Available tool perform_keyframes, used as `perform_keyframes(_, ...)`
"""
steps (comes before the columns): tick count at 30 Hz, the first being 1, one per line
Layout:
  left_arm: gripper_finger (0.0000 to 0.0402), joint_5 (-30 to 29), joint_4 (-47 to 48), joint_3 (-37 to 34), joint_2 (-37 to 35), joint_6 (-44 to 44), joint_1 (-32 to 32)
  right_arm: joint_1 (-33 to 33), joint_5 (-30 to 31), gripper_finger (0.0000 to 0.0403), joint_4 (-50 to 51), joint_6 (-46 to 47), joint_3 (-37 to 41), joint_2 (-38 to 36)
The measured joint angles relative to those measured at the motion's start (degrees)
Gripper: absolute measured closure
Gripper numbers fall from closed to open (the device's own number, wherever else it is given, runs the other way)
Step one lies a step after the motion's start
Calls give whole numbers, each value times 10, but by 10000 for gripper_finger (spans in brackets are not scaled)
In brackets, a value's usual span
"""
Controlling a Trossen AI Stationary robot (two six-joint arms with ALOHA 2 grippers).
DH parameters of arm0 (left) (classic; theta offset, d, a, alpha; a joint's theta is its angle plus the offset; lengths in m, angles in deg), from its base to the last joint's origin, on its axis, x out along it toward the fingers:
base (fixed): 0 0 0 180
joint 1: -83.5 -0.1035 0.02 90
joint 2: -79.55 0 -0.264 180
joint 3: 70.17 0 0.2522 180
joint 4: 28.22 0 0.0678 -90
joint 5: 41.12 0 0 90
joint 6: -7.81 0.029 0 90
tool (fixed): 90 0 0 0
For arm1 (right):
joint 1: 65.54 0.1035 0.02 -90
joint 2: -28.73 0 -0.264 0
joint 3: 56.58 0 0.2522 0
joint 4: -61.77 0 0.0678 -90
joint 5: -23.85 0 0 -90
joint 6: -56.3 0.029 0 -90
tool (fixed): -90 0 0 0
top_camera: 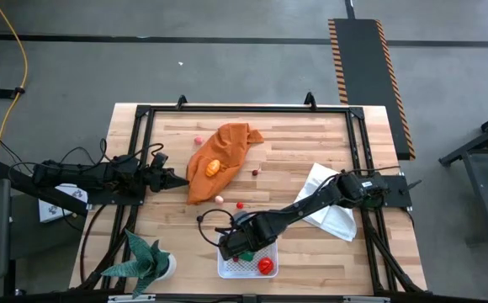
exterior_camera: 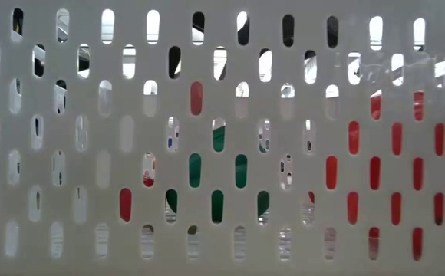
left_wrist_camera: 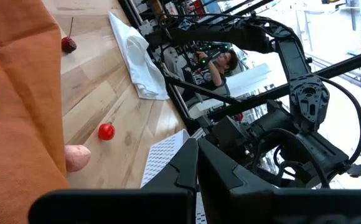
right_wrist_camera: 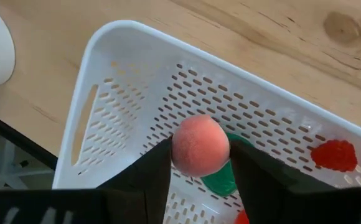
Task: Pick and placing Produce into tupperware
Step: Put the right peach into the white bin, then put the top red cherry into the white bin
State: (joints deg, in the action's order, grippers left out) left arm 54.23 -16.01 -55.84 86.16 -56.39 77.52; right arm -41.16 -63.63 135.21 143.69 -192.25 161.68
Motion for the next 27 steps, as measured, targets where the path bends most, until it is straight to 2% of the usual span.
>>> perform_keyframes(8, 401, 0, 0, 0, 0, 0, 0, 0, 4, 221, 0, 1, 0, 0)
perform_keyframes(20, 401, 0, 0, 0, 0, 0, 0, -7, -14, 219, -21, -35, -23, 0)
perform_keyframes(27, 401, 0, 0, 0, 0, 0, 0, -32, -6, 219, 56, -81, -80, -1)
